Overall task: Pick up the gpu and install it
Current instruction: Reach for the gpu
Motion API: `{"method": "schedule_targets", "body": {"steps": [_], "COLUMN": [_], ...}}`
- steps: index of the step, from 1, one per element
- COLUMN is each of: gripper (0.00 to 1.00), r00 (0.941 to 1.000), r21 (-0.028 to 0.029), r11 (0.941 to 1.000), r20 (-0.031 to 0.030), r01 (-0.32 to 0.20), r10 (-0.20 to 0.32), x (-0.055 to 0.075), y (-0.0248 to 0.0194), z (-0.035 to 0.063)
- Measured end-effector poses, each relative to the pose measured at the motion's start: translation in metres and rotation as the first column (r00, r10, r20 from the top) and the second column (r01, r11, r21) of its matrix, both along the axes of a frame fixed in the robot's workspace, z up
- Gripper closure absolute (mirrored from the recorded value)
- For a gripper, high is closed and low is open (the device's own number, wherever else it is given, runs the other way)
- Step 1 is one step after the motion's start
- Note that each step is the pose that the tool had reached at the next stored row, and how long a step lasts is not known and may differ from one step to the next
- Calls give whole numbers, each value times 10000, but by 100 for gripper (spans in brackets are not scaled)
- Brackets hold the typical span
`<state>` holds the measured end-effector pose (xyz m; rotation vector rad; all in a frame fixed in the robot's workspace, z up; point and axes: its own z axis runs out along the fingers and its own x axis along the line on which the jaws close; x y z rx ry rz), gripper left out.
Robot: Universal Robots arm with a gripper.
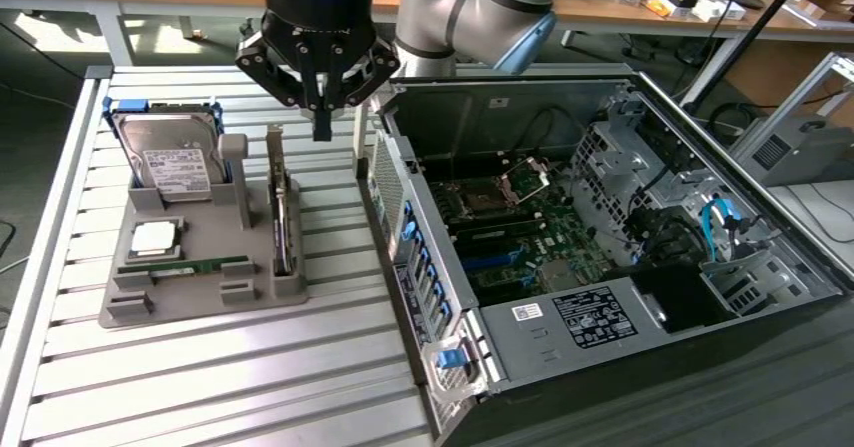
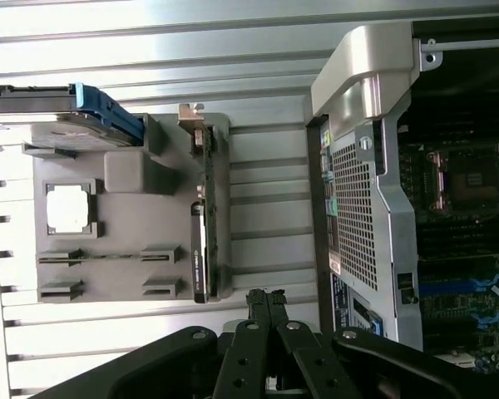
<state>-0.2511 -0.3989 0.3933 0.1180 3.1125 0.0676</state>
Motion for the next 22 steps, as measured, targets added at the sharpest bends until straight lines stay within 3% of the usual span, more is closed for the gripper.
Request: {"method": "schedule_targets", "body": {"steps": [22], "gripper": [89], "r00": [10000], "r21": [0], "r11": [10000], "r20": [0], "r01": [0], "r10": [0], "x": [-355], "y": [0], "z": [0]}}
